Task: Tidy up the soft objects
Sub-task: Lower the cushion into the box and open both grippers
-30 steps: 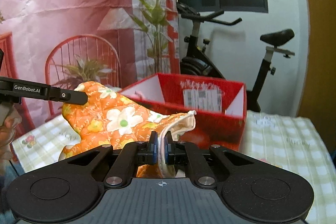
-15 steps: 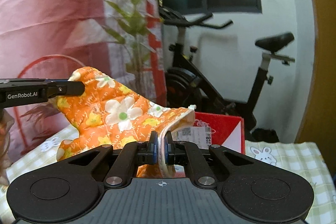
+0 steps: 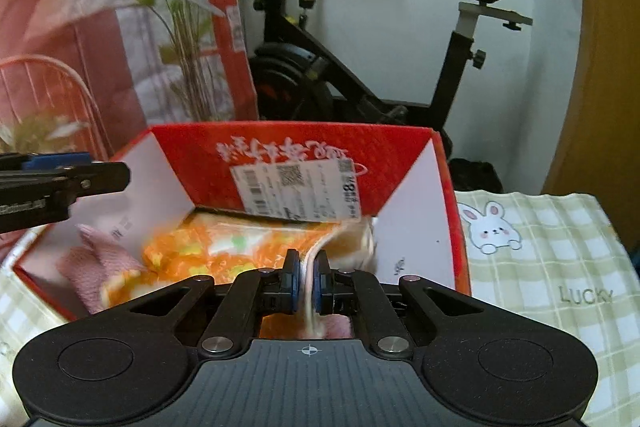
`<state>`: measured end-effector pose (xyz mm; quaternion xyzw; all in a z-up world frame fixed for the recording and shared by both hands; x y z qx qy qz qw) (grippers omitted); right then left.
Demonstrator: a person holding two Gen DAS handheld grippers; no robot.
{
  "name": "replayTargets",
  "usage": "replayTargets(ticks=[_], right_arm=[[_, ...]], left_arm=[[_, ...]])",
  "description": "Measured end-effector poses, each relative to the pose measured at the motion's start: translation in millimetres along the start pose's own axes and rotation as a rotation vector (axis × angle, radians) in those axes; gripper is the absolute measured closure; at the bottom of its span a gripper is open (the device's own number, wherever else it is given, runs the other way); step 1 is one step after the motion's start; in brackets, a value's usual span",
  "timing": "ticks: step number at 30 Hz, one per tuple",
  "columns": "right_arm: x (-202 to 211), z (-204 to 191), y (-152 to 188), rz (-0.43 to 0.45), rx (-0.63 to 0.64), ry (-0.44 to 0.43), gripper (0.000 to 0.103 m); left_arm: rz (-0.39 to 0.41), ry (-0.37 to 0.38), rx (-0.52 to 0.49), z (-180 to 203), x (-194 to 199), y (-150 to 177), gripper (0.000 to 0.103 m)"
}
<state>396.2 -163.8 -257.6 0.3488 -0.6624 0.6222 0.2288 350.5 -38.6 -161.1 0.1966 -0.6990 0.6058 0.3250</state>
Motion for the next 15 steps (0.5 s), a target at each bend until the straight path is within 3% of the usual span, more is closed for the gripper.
replayTargets(ticks=[2, 4, 6, 9, 11, 14, 15], right_arm=[[-5, 1, 0, -0.006, 0.001, 0.032, 0.088], [-5, 3, 0, 0.005, -0.009, 0.053, 0.073], [-2, 4, 1, 0.021, -0.013, 0.065, 0.068], [8, 5, 1, 0.053, -0.001, 0.076, 0.049], [17, 5, 1, 0.077, 0.013, 0.075, 0.043], [35, 4, 2, 0.126, 0.017, 0.048, 0.022], [42, 4, 3, 0.145, 0.017, 0.041, 0.011]], left_arm=[[-0.019, 0.010, 0.003, -2, -2, 3, 0.049], [-0.033, 0.026, 0.009, -3, -4, 6, 0.047], [-0.044, 0.040, 0.018, -5, -3, 9, 0.043], [-0.056, 0.064, 0.033, -6, 2, 14, 0.041], [-0.058, 0.082, 0.045, -7, 8, 16, 0.037], [-0.062, 0.112, 0.057, -7, 20, 22, 0.031], [-0.063, 0.123, 0.060, -8, 25, 24, 0.030]])
Point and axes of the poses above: each gripper's, at about its wrist camera, not at the fingertips, and x roughly against the way its jaws point, z to its right, y to its underside, the point moved 6 cm from there along -x, roughly the way its jaws point, and after that the axes turned 13 degrees about -z, right-handed, at the moved point
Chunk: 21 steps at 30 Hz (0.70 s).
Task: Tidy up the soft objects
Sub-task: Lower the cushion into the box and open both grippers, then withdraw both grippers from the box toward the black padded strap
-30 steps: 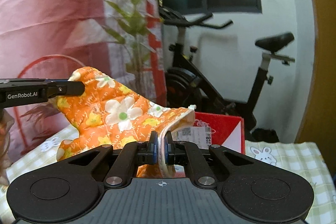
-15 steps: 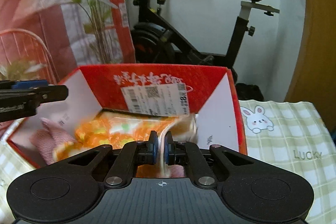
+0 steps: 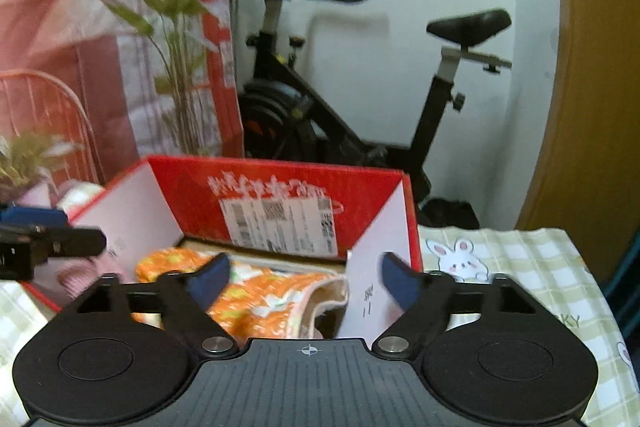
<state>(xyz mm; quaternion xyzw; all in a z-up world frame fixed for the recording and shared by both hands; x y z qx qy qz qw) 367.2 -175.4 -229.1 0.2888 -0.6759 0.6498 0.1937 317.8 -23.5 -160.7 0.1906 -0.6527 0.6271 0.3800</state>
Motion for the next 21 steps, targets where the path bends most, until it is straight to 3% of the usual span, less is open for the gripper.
replayTargets(ticks=[1, 7, 11, 17, 21], right_arm=[[8, 0, 1, 0.022, -0.001, -0.006, 0.001], [49, 2, 9, 0.095, -0.043, -0.046, 0.000], [74, 5, 33, 0.143, -0.102, -0.109, 0.000], [95, 0, 80, 0.100, -0.089, -0.160, 0.000], [98, -10, 117, 0.023, -0.082, -0.145, 0.000]], left_arm=[[-0.002, 0.011, 0.002, 1, 5, 3, 0.029], [-0.003, 0.071, 0.030, 0, 33, 23, 0.008], [-0.007, 0.108, 0.049, -1, 51, 44, 0.007], [-0.047, 0.139, 0.040, 5, 63, 88, 0.007], [-0.090, 0.127, 0.032, 13, 63, 121, 0.008]])
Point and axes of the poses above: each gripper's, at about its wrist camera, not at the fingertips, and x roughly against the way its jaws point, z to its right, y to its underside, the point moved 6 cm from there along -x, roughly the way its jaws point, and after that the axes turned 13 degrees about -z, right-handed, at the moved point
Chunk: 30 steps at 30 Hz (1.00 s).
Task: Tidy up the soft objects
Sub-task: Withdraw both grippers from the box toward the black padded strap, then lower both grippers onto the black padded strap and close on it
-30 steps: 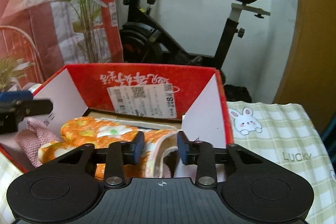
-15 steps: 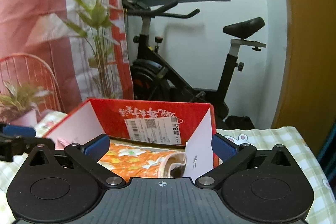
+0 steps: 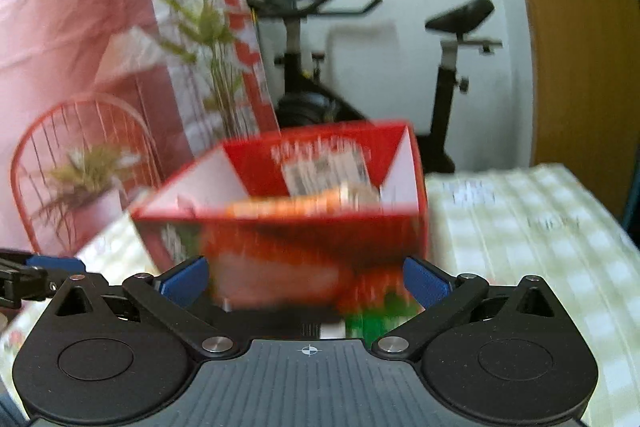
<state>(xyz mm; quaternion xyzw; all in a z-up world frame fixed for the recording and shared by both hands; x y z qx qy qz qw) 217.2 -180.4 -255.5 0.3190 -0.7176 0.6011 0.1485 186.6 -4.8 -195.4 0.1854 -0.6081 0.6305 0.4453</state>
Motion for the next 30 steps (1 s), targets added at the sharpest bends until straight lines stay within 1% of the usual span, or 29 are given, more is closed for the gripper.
replayTargets(ticks=[3, 6, 8, 11, 13, 16, 19, 22, 30], right_arm=[[-4, -5, 29, -0.062, 0.023, 0.025, 0.000], [-11, -10, 51, -0.093, 0.034, 0.068, 0.000], [-16, -15, 62, -0.113, 0.048, 0.066, 0.000], [-23, -23, 77, -0.140, 0.098, 0.090, 0.000], [-25, -24, 85, -0.156, 0.131, 0.103, 0.000], [-30, -20, 97, -0.189, 0.129, 0.102, 0.000], [-33, -14, 103, -0.205, 0.114, 0.087, 0.000], [-36, -13, 105, -0.213, 0.113, 0.084, 0.000], [-40, -9, 111, -0.198, 0.102, 0.056, 0.000]], left_arm=[[-0.034, 0.009, 0.020, 3, -6, 23, 0.010], [-0.065, 0.033, 0.065, 2, -13, 39, 0.016], [-0.084, 0.049, 0.091, 3, -18, 49, 0.022], [-0.110, 0.059, 0.108, 2, -24, 60, 0.028], [-0.121, 0.061, 0.127, -2, -26, 66, 0.029], [-0.129, 0.057, 0.168, -10, -30, 75, 0.033], [-0.133, 0.058, 0.185, -14, -33, 78, 0.034], [-0.130, 0.061, 0.181, -13, -35, 82, 0.035], [-0.142, 0.061, 0.204, -14, -39, 83, 0.036]])
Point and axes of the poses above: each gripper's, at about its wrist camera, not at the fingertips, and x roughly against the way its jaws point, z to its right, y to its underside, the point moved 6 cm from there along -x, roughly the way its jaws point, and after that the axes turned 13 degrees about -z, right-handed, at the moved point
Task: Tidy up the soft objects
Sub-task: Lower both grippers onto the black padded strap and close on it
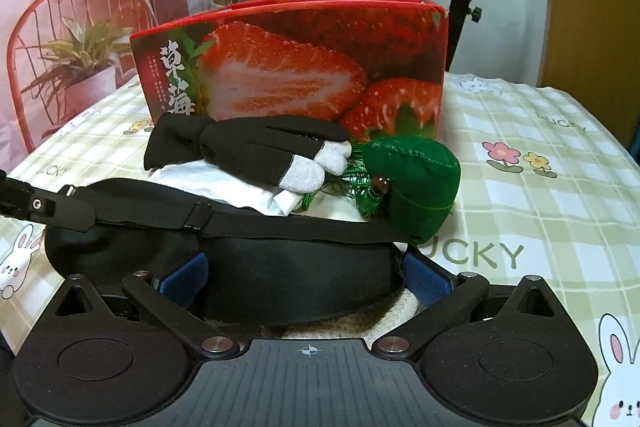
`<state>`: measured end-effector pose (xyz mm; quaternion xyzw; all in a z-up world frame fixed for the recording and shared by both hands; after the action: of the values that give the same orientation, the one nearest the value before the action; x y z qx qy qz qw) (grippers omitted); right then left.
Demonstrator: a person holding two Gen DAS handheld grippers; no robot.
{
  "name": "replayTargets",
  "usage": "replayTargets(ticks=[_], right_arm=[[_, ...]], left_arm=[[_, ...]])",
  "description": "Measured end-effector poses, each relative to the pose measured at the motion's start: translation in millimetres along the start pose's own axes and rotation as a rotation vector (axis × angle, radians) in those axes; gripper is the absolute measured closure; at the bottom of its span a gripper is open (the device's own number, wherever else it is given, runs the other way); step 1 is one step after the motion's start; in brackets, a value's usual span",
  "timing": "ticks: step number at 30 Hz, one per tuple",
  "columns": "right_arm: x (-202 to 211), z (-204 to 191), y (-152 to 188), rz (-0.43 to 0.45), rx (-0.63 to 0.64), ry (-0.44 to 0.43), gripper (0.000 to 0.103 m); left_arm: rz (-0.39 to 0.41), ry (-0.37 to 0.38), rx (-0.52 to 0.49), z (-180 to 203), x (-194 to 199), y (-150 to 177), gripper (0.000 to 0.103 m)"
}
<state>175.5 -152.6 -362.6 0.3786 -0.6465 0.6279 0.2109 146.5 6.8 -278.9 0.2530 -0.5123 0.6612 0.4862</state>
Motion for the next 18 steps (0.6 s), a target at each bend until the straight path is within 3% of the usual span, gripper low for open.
replayTargets(ticks=[4, 7, 15, 18], right_arm=[[0, -1, 0, 0.006, 0.003, 0.005, 0.000], [0, 0, 0, 0.007, 0.001, 0.000, 0.000], [-1, 0, 0, 0.008, 0.000, -0.001, 0.000], [-1, 0, 0, 0.010, -0.002, -0.007, 0.000]], left_arm=[[0.018, 0.026, -0.002, 4, 3, -1, 0.037], [0.030, 0.042, -0.027, 10, 6, -1, 0.051], [0.006, 0.035, -0.029, 7, -4, 1, 0.052], [-0.017, 0.051, -0.003, 1, -15, 5, 0.058]])
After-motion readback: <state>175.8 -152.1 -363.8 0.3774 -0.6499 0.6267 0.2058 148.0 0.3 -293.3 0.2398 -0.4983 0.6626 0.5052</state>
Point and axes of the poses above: each gripper's, at about its wrist camera, not at the fingertips, and x roughly against the way its jaws point, z to its right, y to its underside, the point moved 6 cm from there along -x, roughly the way its jaws point, and after that the axes turned 13 degrees about -z, right-handed, at the moved point
